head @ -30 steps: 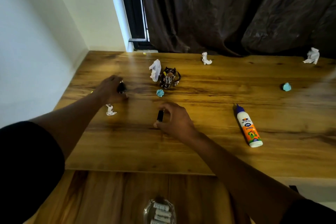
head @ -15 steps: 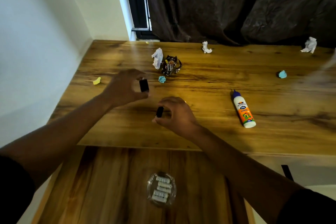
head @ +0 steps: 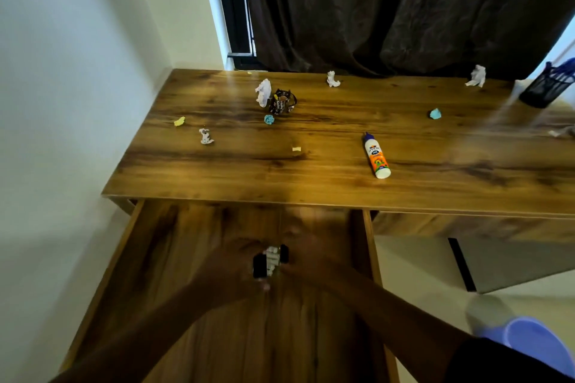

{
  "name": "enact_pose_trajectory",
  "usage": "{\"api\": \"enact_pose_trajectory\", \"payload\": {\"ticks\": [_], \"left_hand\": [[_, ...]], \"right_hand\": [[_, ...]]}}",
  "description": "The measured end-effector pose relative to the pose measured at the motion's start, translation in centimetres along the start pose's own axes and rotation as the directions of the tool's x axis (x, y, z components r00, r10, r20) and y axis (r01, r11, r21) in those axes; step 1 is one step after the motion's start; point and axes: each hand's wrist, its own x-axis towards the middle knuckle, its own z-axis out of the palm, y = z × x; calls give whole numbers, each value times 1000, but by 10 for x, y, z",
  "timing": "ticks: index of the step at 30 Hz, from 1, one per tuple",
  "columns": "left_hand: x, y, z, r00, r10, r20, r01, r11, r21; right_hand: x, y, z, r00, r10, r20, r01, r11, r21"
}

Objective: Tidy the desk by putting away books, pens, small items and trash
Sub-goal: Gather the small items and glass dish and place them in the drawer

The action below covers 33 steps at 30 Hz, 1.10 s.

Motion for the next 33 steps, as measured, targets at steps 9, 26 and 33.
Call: {"api": "enact_pose_trajectory", "payload": {"ticks": [9, 26, 33], "left_hand": [[-49, 35, 94, 965, -95, 245, 105, 994, -26], [-41, 43, 121, 980, -129, 149, 137, 989, -47], [-4, 44, 80, 1000, 18, -5, -18, 999, 36]], "right_hand": [[-62, 18, 82, 991, 50, 124, -49, 999, -7], [-65, 34, 102, 994, -34, 100, 45, 993, -112], [-46, 43, 47, 994, -85, -64, 75, 986, -149]]}}
